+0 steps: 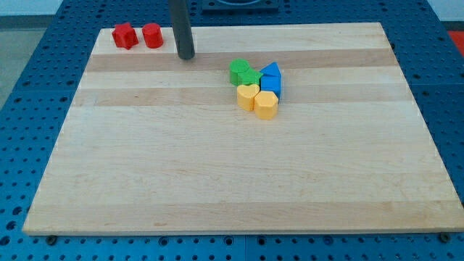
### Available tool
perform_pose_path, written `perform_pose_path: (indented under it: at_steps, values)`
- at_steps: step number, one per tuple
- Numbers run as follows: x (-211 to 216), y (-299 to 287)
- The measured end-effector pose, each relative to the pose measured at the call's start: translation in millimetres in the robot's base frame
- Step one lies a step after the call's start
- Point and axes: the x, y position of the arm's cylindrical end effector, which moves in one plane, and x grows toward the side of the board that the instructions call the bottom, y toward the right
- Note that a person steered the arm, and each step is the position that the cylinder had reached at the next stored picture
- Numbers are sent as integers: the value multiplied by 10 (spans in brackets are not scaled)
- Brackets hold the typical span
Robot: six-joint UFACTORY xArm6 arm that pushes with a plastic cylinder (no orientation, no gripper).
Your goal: Slide the green circle towards the red circle
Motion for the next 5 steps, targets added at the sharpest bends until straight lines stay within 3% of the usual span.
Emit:
perform_pose_path:
  at_steps: [1, 2, 5]
  values:
    - [465, 18]
    - [664, 270]
    - [770, 1114]
